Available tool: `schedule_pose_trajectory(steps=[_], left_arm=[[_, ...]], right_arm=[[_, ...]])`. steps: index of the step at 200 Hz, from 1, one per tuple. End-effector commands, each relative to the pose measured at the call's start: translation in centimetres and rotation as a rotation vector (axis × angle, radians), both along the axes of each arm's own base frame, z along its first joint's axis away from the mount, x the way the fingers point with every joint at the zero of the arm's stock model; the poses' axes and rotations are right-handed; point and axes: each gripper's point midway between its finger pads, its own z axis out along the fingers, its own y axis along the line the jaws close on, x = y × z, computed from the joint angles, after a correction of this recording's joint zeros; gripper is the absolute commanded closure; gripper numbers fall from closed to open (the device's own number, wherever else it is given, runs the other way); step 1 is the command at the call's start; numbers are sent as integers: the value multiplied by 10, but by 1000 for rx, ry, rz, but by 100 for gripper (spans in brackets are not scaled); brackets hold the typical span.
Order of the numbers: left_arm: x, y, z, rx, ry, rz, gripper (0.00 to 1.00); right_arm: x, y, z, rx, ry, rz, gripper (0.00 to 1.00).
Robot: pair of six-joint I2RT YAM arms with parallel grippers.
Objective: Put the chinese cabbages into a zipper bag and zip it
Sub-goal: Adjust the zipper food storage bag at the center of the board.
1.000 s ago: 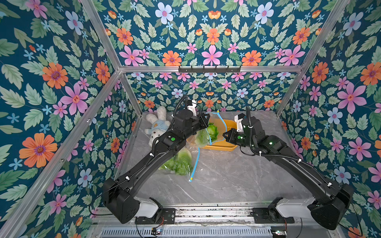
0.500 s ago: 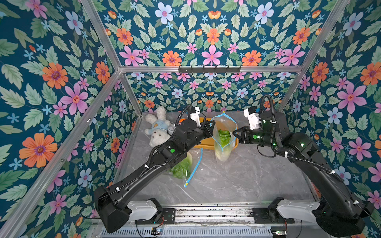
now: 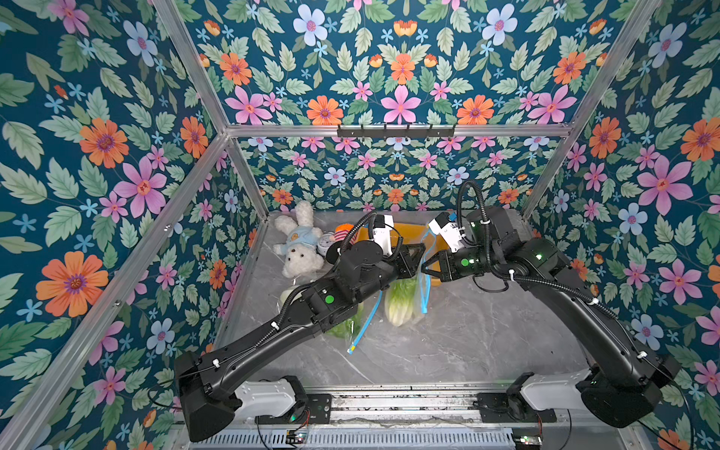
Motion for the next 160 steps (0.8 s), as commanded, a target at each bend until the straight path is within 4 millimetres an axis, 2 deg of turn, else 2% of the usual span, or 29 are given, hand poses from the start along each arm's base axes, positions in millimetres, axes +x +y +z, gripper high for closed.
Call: schedule_pose_trajectory(steps=[1, 21, 40, 68, 81, 95, 118, 160], left_arm=[[2, 18, -12, 63, -27, 61, 62], [2, 36, -5, 90, -100, 100, 53], [5, 55, 6, 186, -204, 130, 49], [11, 74, 18, 313, -396, 106, 45], [10, 75, 21, 372, -518, 57, 39], [18, 86, 16, 411, -585, 75, 37], [22, 91, 4, 400, -710, -10, 37], [18, 85, -34, 423, -793, -169, 35]], right_arm=[[8, -9, -18, -15, 8, 6, 100], [14, -21, -33, -105, -9, -1, 100], [18, -31, -37, -187, -36, -3, 100], [21, -31, -22, -199, -112, 27, 100], [21, -30, -12, -189, -150, 49, 100], [19, -27, -4, -178, -189, 85, 100], [19, -32, -2, -228, -236, 121, 100], [22, -37, -13, -297, -289, 168, 100]])
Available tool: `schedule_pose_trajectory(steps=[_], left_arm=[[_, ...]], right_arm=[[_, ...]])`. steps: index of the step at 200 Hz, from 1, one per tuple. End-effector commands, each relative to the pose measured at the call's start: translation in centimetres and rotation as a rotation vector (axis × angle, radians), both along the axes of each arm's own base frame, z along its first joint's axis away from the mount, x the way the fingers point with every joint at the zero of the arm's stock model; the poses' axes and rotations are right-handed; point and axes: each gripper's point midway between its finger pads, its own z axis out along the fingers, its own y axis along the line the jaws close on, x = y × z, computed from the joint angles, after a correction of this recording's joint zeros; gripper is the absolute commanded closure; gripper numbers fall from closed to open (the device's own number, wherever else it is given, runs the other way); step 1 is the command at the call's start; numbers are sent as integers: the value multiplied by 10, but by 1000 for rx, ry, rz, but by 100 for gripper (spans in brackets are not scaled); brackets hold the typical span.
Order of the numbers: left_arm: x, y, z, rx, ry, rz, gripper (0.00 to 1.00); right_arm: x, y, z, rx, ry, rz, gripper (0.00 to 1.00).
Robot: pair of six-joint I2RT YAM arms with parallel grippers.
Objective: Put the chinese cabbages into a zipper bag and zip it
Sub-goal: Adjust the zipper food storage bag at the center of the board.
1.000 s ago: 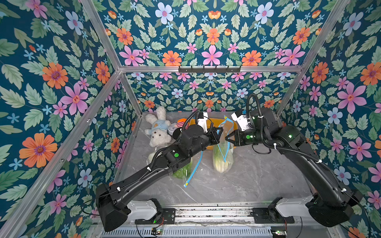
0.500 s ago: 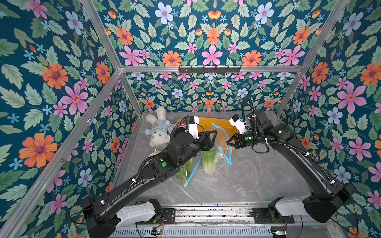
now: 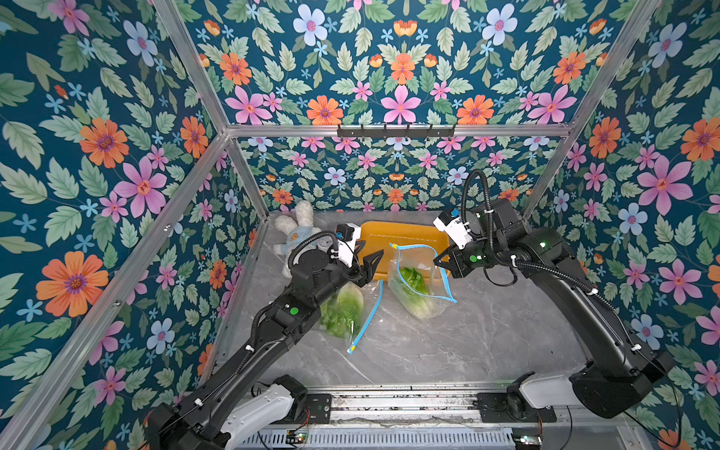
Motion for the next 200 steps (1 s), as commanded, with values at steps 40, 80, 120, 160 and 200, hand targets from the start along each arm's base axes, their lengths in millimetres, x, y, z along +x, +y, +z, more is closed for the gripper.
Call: schedule_pose_trajectory(steps=[40, 80, 120, 160, 200], left_arm=[[-6, -5, -14, 36, -152, -203, 34], [4, -8, -11, -2, -178, -290, 34], [10, -28, -4, -19, -181, -432, 34], [18, -46, -6, -27, -156, -562, 34], [10, -61, -10, 3, -151, -648, 46]], right_arm=[[-5, -8, -9, -85, -73, 90, 100], [-1, -13, -3, -108, -137, 96, 100], [0, -12, 17, -71, -198, 120, 100], [2, -11, 21, -59, -203, 130, 100], [6, -13, 19, -57, -197, 116, 100]])
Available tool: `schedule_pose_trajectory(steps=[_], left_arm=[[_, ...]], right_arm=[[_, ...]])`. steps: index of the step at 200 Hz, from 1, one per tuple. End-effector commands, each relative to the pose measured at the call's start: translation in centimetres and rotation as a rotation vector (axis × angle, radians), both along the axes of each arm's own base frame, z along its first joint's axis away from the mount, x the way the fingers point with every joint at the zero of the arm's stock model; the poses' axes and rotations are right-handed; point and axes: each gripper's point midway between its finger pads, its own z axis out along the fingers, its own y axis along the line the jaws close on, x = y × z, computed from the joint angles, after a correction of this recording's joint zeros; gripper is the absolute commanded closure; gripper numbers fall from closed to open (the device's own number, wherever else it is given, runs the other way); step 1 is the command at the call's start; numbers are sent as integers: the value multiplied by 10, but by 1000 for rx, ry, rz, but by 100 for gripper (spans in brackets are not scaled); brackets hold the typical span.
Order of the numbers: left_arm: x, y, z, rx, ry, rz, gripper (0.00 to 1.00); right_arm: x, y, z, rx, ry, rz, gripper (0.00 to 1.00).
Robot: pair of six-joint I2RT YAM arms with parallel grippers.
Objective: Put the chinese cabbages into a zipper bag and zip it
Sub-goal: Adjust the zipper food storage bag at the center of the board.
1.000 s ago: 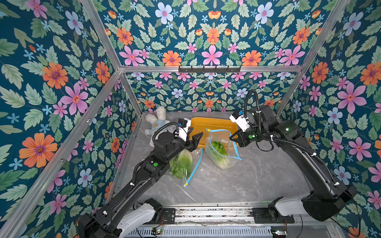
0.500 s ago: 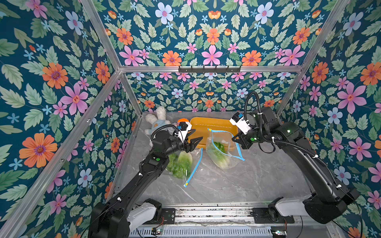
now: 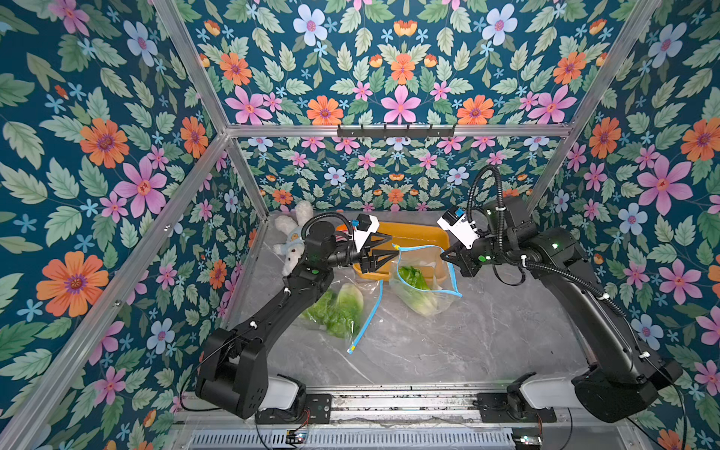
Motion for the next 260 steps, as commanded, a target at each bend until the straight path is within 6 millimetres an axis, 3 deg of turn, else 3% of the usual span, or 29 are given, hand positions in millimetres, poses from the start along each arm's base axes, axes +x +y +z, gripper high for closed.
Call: schedule_pose_trajectory(steps=[1, 53, 97, 165, 196, 211, 242, 260], left_arm=[[-16, -7, 3, 14, -46, -91, 46], [-18, -14, 0, 29, -60, -106, 66], [-24, -14, 5, 20, -68, -94, 100], [-35, 1, 23, 51, -19, 78, 100], [-63, -12, 36, 110, 4, 109, 100], [-70, -13, 47, 82, 36, 104, 100], [-66, -14, 41, 129, 139, 158, 100], [-55, -11, 19, 166, 179, 224, 100]], right_arm=[[1, 1, 2, 9, -16, 23, 100], [4, -1, 2, 36, -3, 10, 100], [6, -8, 4, 61, -2, -36, 100], [5, -28, 21, 97, 17, -143, 100], [26, -46, 27, 89, 101, -291, 100], [31, -45, 25, 89, 153, -317, 100], [33, -40, 23, 122, 184, -314, 100], [34, -34, 11, 142, 211, -303, 100]])
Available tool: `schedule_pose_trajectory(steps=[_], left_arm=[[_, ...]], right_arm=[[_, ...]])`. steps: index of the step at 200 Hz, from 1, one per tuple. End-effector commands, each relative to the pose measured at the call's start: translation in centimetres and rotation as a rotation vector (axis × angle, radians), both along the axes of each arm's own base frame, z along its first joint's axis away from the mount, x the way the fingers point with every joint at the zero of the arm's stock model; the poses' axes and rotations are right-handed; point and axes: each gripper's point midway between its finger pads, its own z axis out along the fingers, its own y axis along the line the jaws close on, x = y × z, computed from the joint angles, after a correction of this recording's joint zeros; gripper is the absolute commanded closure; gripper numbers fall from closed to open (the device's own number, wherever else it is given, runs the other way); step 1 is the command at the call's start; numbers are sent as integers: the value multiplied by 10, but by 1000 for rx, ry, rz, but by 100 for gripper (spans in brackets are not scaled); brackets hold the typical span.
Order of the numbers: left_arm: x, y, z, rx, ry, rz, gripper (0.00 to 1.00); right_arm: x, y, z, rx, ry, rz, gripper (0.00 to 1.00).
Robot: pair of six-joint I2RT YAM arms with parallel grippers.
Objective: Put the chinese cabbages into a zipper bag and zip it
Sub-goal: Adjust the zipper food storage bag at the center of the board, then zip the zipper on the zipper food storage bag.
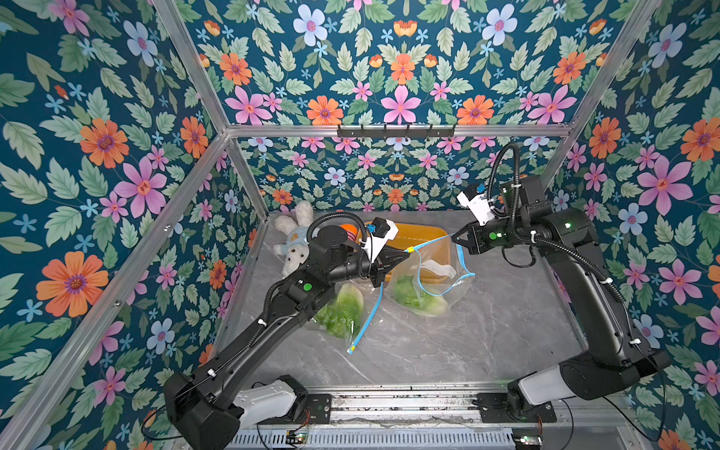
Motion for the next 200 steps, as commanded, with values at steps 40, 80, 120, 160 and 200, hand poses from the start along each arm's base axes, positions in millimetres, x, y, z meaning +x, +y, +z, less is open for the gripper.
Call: schedule_pose_trajectory(steps=[40, 80, 120, 160, 200], left_arm=[[31, 2, -53, 62, 148, 153, 100], [39, -5, -55, 77, 146, 147, 100], [41, -4, -41, 81, 98, 156, 100], [36, -1, -26, 117, 71, 135, 100], [30, 3, -33, 185, 61, 121, 100]], right_arm=[[17, -1, -54, -42, 115, -49, 100], [13, 3, -31, 3, 38, -14, 82], [-23, 36, 19, 102, -154, 178, 64], [-41, 76, 33, 156, -252, 390, 54], [-37, 99, 37, 188, -294, 526, 50]])
